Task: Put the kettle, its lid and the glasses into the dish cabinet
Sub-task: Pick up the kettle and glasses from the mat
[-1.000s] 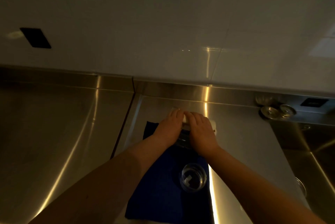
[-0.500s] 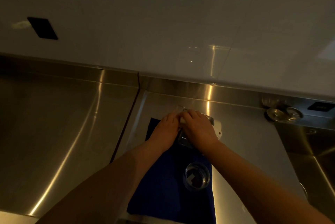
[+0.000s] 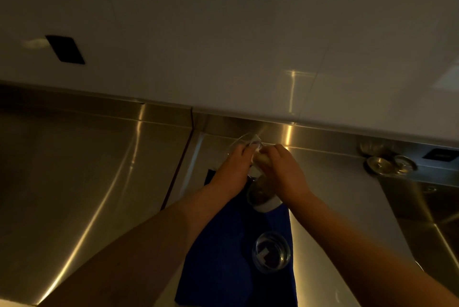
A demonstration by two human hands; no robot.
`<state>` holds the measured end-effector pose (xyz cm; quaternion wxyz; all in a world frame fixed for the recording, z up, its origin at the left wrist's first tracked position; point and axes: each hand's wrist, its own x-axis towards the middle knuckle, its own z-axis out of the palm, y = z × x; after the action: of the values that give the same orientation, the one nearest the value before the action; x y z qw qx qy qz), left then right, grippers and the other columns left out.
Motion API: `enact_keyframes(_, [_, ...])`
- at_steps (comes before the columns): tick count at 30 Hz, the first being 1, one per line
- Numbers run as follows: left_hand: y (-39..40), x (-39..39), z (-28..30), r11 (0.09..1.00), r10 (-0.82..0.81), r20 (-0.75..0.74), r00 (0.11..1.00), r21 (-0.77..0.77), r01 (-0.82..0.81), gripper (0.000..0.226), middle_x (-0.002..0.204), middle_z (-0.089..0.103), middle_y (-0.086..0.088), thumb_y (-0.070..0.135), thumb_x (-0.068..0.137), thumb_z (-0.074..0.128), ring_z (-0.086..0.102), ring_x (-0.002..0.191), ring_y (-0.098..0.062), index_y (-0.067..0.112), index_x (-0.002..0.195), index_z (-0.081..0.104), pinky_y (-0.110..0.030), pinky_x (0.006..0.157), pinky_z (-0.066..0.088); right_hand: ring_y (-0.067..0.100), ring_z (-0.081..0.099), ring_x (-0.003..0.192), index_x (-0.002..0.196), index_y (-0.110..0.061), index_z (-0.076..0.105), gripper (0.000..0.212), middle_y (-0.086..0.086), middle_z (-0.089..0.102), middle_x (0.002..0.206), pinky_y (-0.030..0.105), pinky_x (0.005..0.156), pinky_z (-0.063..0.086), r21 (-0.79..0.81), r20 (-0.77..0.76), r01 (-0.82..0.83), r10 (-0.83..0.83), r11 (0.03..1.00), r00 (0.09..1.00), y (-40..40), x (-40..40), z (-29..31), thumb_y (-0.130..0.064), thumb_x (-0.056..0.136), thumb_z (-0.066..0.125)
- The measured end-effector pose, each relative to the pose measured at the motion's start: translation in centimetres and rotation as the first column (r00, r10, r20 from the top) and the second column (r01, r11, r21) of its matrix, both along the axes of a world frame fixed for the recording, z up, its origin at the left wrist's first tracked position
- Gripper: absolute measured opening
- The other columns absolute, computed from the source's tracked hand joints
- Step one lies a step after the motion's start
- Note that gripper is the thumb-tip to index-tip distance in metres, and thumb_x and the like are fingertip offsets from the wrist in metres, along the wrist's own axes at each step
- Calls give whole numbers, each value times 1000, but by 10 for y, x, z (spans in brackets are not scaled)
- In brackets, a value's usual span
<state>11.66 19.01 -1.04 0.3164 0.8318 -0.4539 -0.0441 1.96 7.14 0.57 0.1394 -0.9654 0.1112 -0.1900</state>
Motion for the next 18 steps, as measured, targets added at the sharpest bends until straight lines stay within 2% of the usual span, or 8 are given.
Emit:
enact_keyframes(3, [6,2,3,997,-70,41,997,14,70,71,138,35,-15,-4,88,52,43,120,-26,20,148,22,-36,100,42,21,52,89,112,-9,57,31,10,54,106,28,69,40,93,45,1,-5,996,999,6,-1,-3,-21,85,65])
enact_keyframes(6, [9,2,4,996,-79,-3,997,-31,79,73,144,33,-14,-4,88,53,40,126,-24,19,149,21,-33,104,38,20,53,82,106,-8,58,24,9,56,100,29,64,41,110,124,2,-15,994,992,9,-2,-3,-20,86,65])
enact_keyframes(8, [6,3,5,996,-75,-79,994,-60,71,71,146,35,-14,-2,90,54,41,129,-25,16,149,19,-35,106,38,23,55,83,103,-7,60,24,10,58,99,33,62,46,25,143,-14,10,1000,990,9,0,2,-17,82,68])
enact_keyframes(10, [2,2,6,997,-70,-154,986,-37,66,66,145,39,-13,7,94,51,45,126,-24,20,149,17,-38,102,44,28,57,91,106,-4,61,34,14,60,107,36,67,52,-108,122,-85,98,991,988,7,2,4,-11,76,72])
enact_keyframes(13, [-6,-5,0,998,-38,-231,972,-48,28,51,137,48,-7,18,98,46,52,116,-15,25,145,27,-30,94,47,33,61,94,109,-1,60,51,17,62,109,34,71,50,-179,92,-137,155,974,984,2,3,4,-7,62,79])
enact_keyframes(15, [-8,-7,-3,998,-9,-218,976,-56,-3,43,134,50,-5,21,98,47,51,114,-13,22,139,36,-23,91,42,33,61,96,108,-3,60,51,17,63,108,35,76,49,-213,76,-145,164,966,984,-3,-1,1,-7,60,78])
enact_keyframes(18, [-7,-3,-9,999,-48,-105,993,16,50,35,129,53,-5,24,96,51,51,116,-16,17,130,46,-29,94,44,30,57,105,110,-5,58,50,14,62,111,33,89,43,-297,60,-193,220,935,974,-10,-8,-6,-15,62,70])
